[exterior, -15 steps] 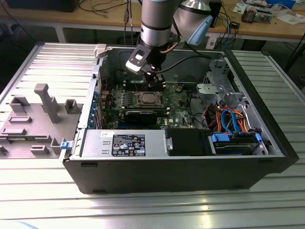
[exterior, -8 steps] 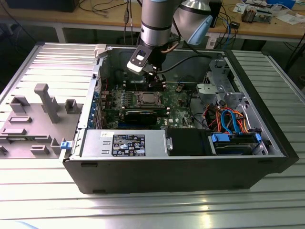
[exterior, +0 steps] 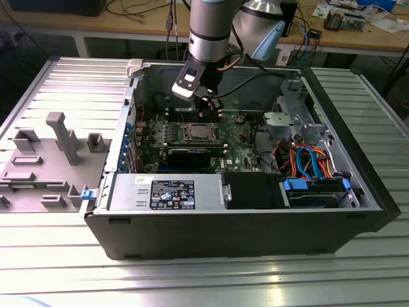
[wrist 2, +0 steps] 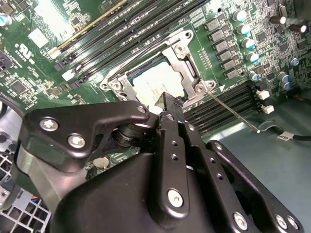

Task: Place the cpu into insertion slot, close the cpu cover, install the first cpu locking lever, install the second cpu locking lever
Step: 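Install the first cpu locking lever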

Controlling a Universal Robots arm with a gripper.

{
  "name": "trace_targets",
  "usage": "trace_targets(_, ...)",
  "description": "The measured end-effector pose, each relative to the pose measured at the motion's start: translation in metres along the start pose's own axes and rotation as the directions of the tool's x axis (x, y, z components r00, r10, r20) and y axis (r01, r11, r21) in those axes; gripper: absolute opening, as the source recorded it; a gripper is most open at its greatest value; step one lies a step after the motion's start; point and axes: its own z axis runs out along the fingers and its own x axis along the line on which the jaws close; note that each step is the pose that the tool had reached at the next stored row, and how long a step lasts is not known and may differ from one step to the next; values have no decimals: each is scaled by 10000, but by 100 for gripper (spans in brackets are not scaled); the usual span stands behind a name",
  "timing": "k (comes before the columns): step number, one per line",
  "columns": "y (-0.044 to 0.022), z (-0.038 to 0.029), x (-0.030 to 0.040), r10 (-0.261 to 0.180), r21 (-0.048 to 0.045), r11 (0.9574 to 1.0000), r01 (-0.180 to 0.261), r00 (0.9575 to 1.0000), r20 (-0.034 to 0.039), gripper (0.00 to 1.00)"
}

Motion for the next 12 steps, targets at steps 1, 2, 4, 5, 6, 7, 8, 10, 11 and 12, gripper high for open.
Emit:
trace_targets(1,0,0,0,-111,5,9999,111,9999,1,11)
trace_targets(2,0,0,0,-227,9,9997,227,9997,1,11)
trace_targets(4,0,0,0,-415,16,9991,415,9991,2,11)
trace_targets(5,0,0,0,-439,17,9990,439,9990,2,11)
trace_targets(6,0,0,0,-439,17,9990,439,9990,2,11)
trace_targets(7,0,0,0,-441,17,9990,441,9990,1,11)
trace_targets(8,0,0,0,-442,17,9990,442,9990,2,11)
trace_targets(10,0,0,0,-443,17,9990,443,9990,1,11)
trace_targets(11,0,0,0,-444,17,9990,444,9990,2,11)
trace_targets(12,0,0,0,-445,17,9990,445,9990,2,11)
